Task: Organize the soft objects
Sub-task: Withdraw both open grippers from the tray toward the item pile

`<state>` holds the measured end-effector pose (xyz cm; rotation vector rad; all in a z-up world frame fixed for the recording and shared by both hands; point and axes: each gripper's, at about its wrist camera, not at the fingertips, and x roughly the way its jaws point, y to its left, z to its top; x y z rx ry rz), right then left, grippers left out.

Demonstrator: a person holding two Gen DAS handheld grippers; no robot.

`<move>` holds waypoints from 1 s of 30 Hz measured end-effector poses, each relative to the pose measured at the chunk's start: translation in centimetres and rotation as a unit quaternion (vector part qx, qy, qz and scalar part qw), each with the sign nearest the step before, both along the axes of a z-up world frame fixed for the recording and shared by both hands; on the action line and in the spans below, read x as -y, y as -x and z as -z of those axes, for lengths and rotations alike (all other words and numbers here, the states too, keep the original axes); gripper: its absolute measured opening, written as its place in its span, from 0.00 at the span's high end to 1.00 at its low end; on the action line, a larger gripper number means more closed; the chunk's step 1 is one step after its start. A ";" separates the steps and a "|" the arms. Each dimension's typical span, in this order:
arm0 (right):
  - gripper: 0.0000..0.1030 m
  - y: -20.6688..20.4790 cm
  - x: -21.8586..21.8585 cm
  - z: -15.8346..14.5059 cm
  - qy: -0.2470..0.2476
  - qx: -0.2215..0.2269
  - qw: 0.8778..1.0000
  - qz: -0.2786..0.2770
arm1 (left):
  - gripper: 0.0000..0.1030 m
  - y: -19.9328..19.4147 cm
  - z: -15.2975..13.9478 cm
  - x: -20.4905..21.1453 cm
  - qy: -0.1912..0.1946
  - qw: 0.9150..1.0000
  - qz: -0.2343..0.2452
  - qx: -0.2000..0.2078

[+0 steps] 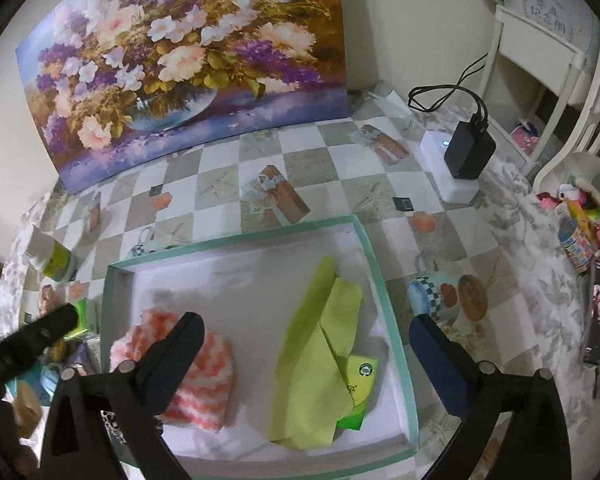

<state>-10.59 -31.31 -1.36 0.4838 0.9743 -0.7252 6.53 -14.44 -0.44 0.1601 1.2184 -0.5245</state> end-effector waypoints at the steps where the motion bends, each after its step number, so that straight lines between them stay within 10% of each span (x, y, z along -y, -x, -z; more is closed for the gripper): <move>1: 0.00 0.0 0.1 0.1 -0.004 0.000 1.000 0.001 | 0.00 -0.1 0.0 -0.2 -0.001 1.000 -0.003 0.001; 15: 0.00 0.4 0.3 0.3 -0.019 -0.002 1.000 0.025 | 0.00 -4.2 -2.5 -7.1 -0.029 0.995 -0.090 0.031; 30: 0.00 -4.3 -6.2 -0.5 -0.023 0.016 0.997 -0.074 | 0.00 -8.4 -3.8 -18.3 -0.033 0.973 -0.224 0.040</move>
